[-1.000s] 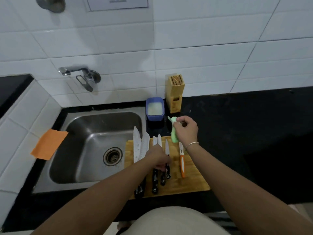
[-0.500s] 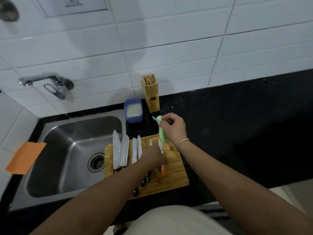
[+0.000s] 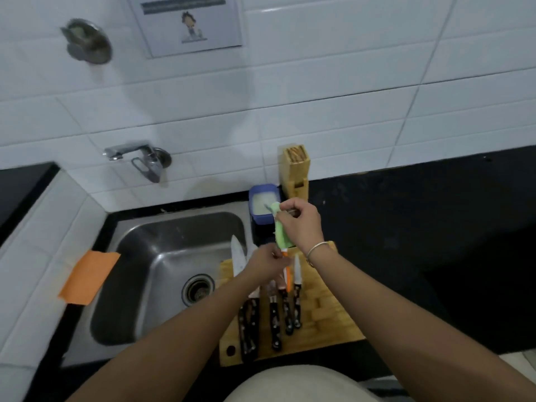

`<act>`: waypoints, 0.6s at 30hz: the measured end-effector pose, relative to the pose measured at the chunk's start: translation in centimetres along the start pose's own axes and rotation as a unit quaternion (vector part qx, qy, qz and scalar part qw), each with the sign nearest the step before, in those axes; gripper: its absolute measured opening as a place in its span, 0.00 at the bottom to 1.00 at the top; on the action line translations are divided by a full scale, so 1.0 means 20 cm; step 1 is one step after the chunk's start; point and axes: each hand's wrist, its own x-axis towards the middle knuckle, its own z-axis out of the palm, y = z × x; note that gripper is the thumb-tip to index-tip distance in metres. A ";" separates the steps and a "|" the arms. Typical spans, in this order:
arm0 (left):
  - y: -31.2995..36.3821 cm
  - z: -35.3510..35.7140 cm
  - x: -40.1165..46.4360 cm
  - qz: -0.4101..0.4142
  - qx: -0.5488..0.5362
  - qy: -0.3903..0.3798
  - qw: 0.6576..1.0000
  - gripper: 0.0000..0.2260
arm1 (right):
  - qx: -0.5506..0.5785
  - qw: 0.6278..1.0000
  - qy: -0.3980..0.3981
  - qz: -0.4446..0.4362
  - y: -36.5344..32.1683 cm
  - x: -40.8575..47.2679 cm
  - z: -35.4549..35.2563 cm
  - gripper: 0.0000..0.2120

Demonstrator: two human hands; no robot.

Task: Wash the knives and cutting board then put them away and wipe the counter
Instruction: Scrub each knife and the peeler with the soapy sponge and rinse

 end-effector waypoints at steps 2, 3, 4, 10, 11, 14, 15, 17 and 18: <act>-0.08 -0.21 0.00 0.010 -0.035 0.077 0.996 0.09 | -0.008 1.000 -0.022 -0.008 -0.04 -0.02 0.16 0.07; -0.13 -0.31 0.00 0.008 -0.055 0.117 0.992 0.08 | -0.013 0.999 -0.035 -0.018 -0.06 -0.03 0.23 0.09; -0.19 -0.41 0.00 0.005 -0.066 0.162 0.985 0.09 | -0.019 0.998 -0.049 -0.029 -0.09 -0.04 0.31 0.10; -0.52 -0.84 0.02 -0.033 -0.050 0.311 0.948 0.11 | -0.017 0.992 -0.098 -0.081 -0.25 -0.07 0.67 0.07; -0.54 -0.89 0.02 -0.038 -0.048 0.319 0.946 0.11 | -0.012 0.990 -0.104 -0.092 -0.27 -0.07 0.71 0.07; -0.55 -1.00 0.04 -0.039 -0.005 0.334 0.942 0.10 | -0.022 0.985 -0.117 -0.124 -0.30 -0.08 0.82 0.08; -0.55 -1.03 0.04 -0.043 0.013 0.337 0.941 0.10 | -0.027 0.983 -0.121 -0.137 -0.30 -0.08 0.85 0.08; -0.54 -1.08 0.06 -0.043 0.028 0.338 0.940 0.09 | -0.044 0.978 -0.129 -0.161 -0.31 -0.09 0.88 0.09; -0.54 -1.09 0.07 -0.039 0.030 0.338 0.940 0.09 | -0.055 0.976 -0.133 -0.164 -0.31 -0.09 0.89 0.10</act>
